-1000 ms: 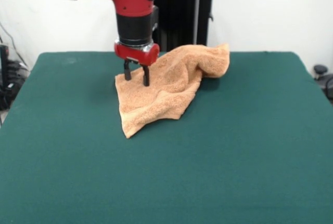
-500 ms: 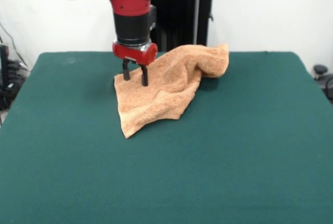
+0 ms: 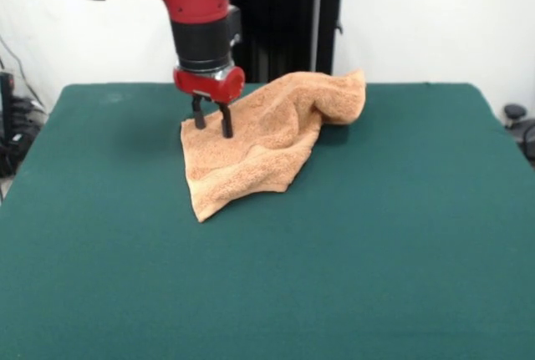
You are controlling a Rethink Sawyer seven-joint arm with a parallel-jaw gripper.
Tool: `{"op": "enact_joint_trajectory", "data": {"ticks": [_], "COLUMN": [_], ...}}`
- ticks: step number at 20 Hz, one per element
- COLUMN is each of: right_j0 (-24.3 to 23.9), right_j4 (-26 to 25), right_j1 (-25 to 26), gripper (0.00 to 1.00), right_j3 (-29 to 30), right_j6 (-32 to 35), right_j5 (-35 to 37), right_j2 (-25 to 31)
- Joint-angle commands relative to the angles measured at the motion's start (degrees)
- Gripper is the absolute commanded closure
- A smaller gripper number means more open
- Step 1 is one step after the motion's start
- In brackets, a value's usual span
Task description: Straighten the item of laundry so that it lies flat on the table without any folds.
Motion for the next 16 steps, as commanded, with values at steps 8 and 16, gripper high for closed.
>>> {"op": "enact_joint_trajectory", "data": {"ticks": [8,16], "right_j0": [-8.9,-13.5], "right_j4": [-13.7,-15.0], "right_j1": [9.4,9.0], "gripper": [0.0,0.0], "right_j3": [-10.7,-10.5], "right_j6": [-18.2,-23.5], "right_j5": [8.6,12.1], "right_j2": [-2.4,0.6]}}
